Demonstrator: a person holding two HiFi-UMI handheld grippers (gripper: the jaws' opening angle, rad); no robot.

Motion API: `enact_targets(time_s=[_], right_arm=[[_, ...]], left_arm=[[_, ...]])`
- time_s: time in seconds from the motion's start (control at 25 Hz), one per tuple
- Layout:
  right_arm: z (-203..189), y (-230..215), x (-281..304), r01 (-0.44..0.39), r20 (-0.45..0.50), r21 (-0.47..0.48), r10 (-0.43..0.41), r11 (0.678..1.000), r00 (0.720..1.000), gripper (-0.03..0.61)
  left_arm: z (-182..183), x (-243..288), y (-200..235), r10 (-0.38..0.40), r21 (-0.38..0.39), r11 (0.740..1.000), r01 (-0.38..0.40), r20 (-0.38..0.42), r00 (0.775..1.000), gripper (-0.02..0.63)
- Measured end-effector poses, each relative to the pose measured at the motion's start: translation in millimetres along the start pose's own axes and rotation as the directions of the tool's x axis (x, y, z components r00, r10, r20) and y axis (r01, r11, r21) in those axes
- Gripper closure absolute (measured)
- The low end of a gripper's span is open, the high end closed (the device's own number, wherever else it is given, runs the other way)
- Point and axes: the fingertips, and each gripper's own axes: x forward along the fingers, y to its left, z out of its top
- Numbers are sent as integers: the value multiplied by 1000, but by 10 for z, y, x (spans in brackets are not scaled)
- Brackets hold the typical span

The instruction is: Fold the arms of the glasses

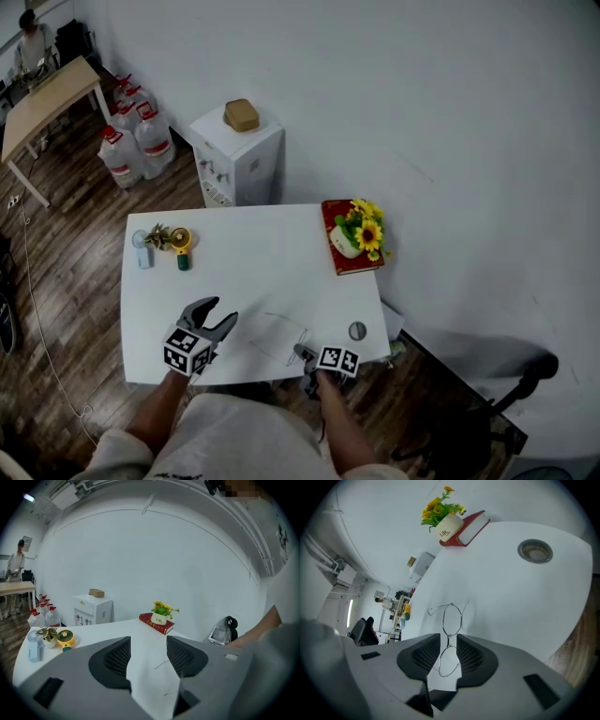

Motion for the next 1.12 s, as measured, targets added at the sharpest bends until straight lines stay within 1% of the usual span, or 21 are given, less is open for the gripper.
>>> enact_targets(time_s=[0.12,0.28,0.56,0.64,0.84,0.96,1.12], right_arm=[[-32,-30,37,8,-6,41,-8,999,1000,488],[-29,-23,51,11,12,48,-12,999,1000,536],[-29,57,49,26,7,44,-26,999,1000,557],[-10,83,25,37,7,28,-37,999,999,558],[41,134,-93,90,5,-60,-90,994,996,560],[144,199,-209,94,29,-78,-92,993,995,560],[465,325,-431,65,100,-61,-59,996,993,560]], left_arm=[[-37,-30,71,2,-3,1000,-2,-4,1000,377],[-78,-40,144,-3,-4,1000,3,-2,1000,377],[-110,3,121,-32,-2,999,32,-18,999,377],[-124,13,113,-41,-7,999,41,-26,999,377],[-161,17,113,-63,4,998,63,-34,997,377],[-186,33,69,-86,13,996,87,-44,995,377],[-223,89,-28,-130,-3,991,130,-54,990,379]])
